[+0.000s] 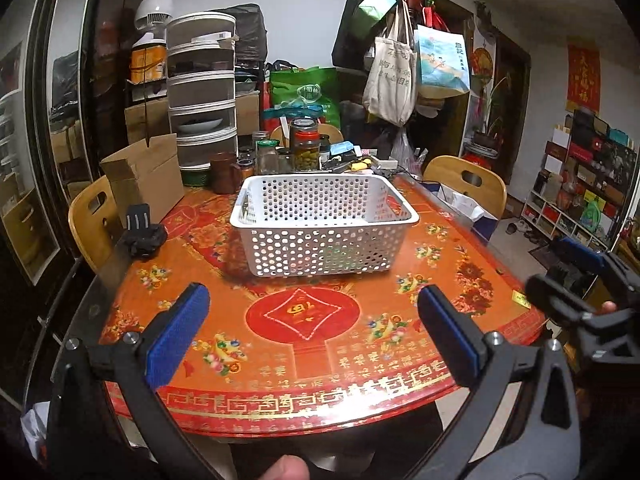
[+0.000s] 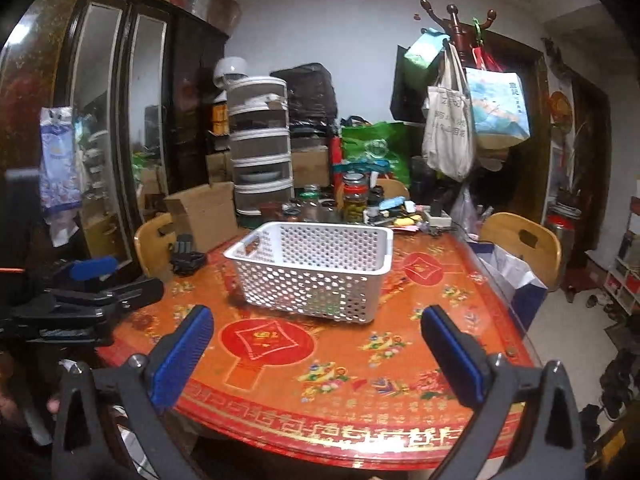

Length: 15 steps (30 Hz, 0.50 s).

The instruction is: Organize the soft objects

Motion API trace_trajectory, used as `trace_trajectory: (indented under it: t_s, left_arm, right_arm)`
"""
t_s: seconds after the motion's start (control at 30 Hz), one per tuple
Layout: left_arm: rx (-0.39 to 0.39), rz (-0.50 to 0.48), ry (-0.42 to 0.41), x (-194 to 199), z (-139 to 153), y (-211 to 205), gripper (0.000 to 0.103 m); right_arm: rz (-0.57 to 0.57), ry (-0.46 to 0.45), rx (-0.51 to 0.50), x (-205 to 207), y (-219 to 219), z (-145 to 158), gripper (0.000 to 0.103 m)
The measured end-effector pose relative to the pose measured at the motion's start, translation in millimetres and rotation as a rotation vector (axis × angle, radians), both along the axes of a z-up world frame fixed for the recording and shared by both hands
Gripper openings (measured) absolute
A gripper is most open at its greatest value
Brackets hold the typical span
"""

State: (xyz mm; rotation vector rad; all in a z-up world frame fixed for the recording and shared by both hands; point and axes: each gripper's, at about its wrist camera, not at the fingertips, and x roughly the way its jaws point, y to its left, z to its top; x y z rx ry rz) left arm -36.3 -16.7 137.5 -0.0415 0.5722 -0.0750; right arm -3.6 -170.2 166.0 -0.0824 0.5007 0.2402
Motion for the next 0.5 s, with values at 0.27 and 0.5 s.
trace_trajectory:
  t_s: [0.27,0.5]
  left_arm:
    - [-0.002,0.015,0.022,28,-6,-1,0.103]
    - [0.008,0.018,0.033,34,-14,1,0.103]
  right_arm:
    - [-0.076,0.09,0.004,33,-11,-18,0.103]
    - [-0.074,0.118,0.005,36,-10,-25,0.103]
